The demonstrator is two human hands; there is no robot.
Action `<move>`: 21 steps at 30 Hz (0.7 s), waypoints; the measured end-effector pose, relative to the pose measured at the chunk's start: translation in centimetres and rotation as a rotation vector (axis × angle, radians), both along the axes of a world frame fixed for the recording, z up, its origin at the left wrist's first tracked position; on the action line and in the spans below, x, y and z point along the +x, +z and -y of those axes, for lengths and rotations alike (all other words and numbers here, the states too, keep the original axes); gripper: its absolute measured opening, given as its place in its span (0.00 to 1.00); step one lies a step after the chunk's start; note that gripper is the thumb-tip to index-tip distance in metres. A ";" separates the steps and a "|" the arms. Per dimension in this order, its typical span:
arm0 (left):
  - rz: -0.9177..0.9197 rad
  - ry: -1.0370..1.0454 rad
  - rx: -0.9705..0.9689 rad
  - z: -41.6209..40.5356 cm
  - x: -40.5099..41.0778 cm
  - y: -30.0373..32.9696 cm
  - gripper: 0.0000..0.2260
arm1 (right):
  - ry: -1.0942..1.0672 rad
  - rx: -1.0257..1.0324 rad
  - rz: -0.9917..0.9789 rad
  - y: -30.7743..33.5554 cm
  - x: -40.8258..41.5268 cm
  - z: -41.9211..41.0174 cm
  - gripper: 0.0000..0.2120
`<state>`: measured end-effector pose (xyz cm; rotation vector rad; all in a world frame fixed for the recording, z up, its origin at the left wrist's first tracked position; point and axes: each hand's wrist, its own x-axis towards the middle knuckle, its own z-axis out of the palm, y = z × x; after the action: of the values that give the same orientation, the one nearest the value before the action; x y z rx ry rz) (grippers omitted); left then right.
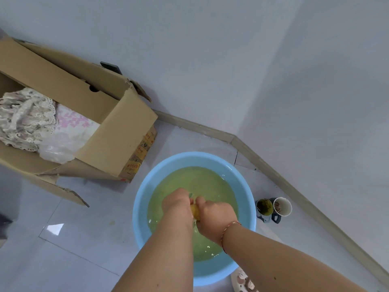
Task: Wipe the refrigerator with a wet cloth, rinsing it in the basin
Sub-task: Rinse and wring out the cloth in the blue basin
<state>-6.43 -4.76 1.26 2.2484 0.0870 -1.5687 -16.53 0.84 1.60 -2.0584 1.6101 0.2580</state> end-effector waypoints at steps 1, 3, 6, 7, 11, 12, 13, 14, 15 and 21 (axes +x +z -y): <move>-0.051 0.018 -0.026 0.1 0.0 0.5 0.13 | 0.025 -0.021 -0.016 0.8 -0.3 0.4 0.16; -0.208 0.055 -0.083 0.3 0.0 2.7 0.13 | 0.062 -0.053 -0.041 2.5 -1.0 1.3 0.16; -0.388 0.046 -0.146 0.5 0.0 6.0 0.09 | -0.015 -0.062 -0.048 5.1 -1.7 2.6 0.16; -0.427 0.054 -0.168 0.7 0.2 7.6 0.11 | -0.059 -0.060 -0.032 6.6 -1.9 3.1 0.18; -0.453 0.029 -0.284 0.9 0.9 12.7 0.16 | -0.142 -0.028 0.178 11.5 -2.5 3.9 0.25; -0.430 0.011 -0.324 0.9 1.1 13.9 0.14 | -0.173 -0.010 0.252 13.0 -2.7 3.9 0.25; -0.403 -0.011 -0.368 0.9 1.3 14.9 0.11 | -0.218 0.013 0.330 14.2 -2.9 4.0 0.24; -0.382 -0.028 -0.407 0.7 1.4 16.3 0.09 | -0.268 0.034 0.412 15.9 -3.1 3.7 0.21; -0.376 -0.036 -0.443 0.7 1.7 17.6 0.09 | -0.317 0.064 0.492 17.2 -3.3 3.8 0.17; -0.511 -0.066 -0.667 0.2 2.9 27.7 0.12 | -0.509 0.105 0.728 26.9 -4.9 4.9 0.05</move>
<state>-3.52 -4.95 28.92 1.3339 -0.3252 -1.8272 -21.43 -4.04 28.47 -1.3495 1.5149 -0.5174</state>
